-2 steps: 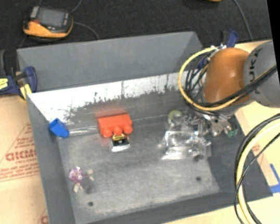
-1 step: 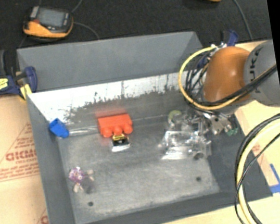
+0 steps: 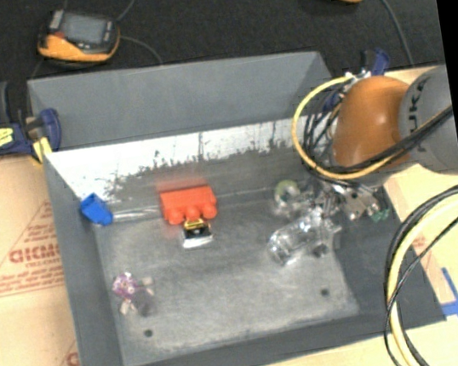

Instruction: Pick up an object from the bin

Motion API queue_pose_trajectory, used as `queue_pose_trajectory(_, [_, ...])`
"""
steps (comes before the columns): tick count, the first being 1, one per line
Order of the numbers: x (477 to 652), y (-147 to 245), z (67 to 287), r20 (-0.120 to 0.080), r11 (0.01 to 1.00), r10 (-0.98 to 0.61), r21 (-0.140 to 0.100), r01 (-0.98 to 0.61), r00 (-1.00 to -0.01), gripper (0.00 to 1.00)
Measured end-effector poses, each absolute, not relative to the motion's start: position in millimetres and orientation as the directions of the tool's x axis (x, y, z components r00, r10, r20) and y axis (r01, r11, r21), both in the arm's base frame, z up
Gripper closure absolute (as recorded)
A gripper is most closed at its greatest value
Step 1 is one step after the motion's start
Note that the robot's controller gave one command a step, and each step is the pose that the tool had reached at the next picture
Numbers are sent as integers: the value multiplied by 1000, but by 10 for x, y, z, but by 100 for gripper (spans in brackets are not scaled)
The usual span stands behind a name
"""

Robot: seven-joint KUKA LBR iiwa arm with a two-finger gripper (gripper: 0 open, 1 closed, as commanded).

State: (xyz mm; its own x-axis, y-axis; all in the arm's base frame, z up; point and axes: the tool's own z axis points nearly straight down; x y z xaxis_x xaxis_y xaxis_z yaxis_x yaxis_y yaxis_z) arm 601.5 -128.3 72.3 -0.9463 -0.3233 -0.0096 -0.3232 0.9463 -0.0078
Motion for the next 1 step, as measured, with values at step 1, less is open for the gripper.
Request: queue_pose_trajectory(1, [6033, -1297, 1384, -7, 947, -320, -6, -320, -947, 100])
